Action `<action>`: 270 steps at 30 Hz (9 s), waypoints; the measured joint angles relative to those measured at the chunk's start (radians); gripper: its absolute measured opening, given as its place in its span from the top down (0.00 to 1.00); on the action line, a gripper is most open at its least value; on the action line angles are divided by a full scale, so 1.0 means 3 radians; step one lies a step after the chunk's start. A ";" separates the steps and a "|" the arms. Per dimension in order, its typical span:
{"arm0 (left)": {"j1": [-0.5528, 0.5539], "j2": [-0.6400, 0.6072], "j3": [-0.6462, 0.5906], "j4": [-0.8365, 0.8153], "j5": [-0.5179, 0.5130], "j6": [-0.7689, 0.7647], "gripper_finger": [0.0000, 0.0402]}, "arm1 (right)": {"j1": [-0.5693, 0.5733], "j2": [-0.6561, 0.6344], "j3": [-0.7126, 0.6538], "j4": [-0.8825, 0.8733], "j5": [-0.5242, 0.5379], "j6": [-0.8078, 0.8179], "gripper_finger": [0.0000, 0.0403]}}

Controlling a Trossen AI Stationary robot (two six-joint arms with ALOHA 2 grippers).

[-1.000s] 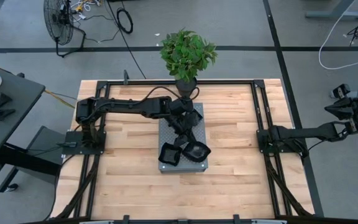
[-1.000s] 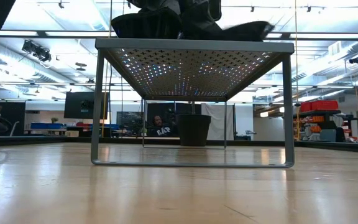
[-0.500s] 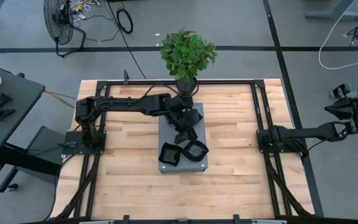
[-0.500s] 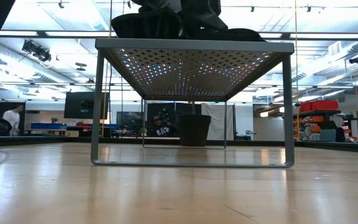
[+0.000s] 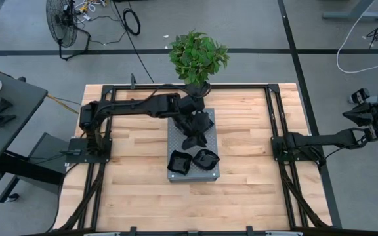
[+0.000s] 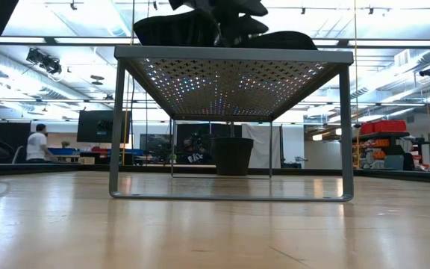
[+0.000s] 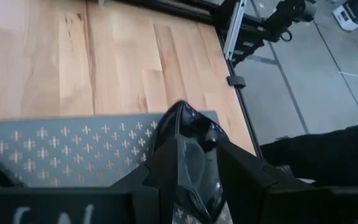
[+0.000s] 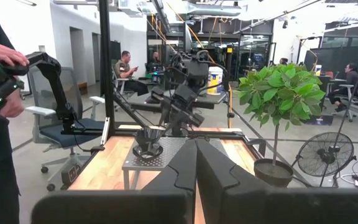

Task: Pick & Place Mini shaped plates
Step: Return to Home Position

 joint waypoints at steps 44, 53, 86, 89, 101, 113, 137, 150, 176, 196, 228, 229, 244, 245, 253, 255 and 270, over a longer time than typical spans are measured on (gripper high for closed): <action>-0.0605 -0.1502 -0.1027 -0.0950 -0.1812 0.0130 0.99 | 0.0000 0.0000 -0.0001 0.0000 0.0000 0.0000 0.96; -0.0640 -0.2031 -0.1782 -0.0475 -0.1873 0.0031 0.98 | 0.0001 -0.0001 0.0000 0.0000 -0.0001 0.0000 0.96; -0.0628 -0.4122 -0.4180 0.0998 -0.1871 0.0023 0.98 | 0.0000 0.0000 0.0000 0.0000 -0.0001 -0.0001 0.96; -0.0628 -0.4312 -0.4401 0.1103 -0.1871 0.0020 0.97 | 0.0000 -0.0001 0.0000 0.0000 0.0000 -0.0001 0.96; -0.0628 -0.4699 -0.5199 0.1998 -0.2095 0.0059 0.99 | 0.0000 0.0000 0.0000 0.0000 -0.0001 0.0000 0.96; -0.0628 -0.5006 -0.5523 0.2239 -0.2134 0.0138 0.99 | 0.0001 -0.0001 -0.0001 0.0000 -0.0001 0.0000 0.96; -0.0628 -0.5700 -0.5735 0.2217 -0.2184 0.0313 0.98 | 0.0000 -0.0001 0.0000 -0.0001 0.0000 0.0000 0.96; -0.0628 -0.5922 -0.5735 0.2166 -0.2171 0.0399 0.98 | 0.0000 0.0000 0.0000 0.0000 -0.0001 0.0000 0.96; -0.0629 -0.6247 -0.5739 0.2134 -0.2182 0.0374 0.99 | 0.0000 -0.0001 0.0000 0.0000 -0.0001 0.0000 0.96; -0.0629 -0.6238 -0.5741 0.2147 -0.2184 0.0569 0.94 | 0.0000 -0.0001 0.0000 0.0000 0.0000 0.0000 0.96; -0.0628 -0.6238 -0.5744 0.2213 -0.2185 0.0590 0.93 | 0.0000 0.0000 0.0000 0.0000 0.0000 0.0000 0.96; -0.0629 -0.6238 -0.5744 0.2213 -0.2185 0.0591 0.93 | 0.0000 0.0000 0.0000 -0.0001 0.0000 0.0000 0.96; -0.0629 -0.6238 -0.5743 0.2220 -0.2185 0.0594 0.93 | 0.0002 0.0000 -0.0001 -0.0001 -0.0001 0.0000 0.96; -0.0629 -0.6238 -0.5743 0.2221 -0.2185 0.0594 0.93 | 0.0011 0.0000 0.0000 -0.0001 0.0000 0.0000 0.96; -0.0629 -0.6238 -0.5743 0.2221 -0.2185 0.0593 0.93 | 0.0022 -0.0001 -0.0247 0.0390 0.0001 -0.0076 0.96; -0.0628 -0.6238 -0.5743 0.2221 -0.2184 0.0591 0.93 | 0.0022 0.0000 -0.0410 0.0647 0.0001 -0.0168 0.96; -0.0629 -0.6238 -0.5743 0.2222 -0.2184 0.0591 0.93 | 0.0022 0.0000 -0.2056 0.2272 0.0002 -0.0249 0.96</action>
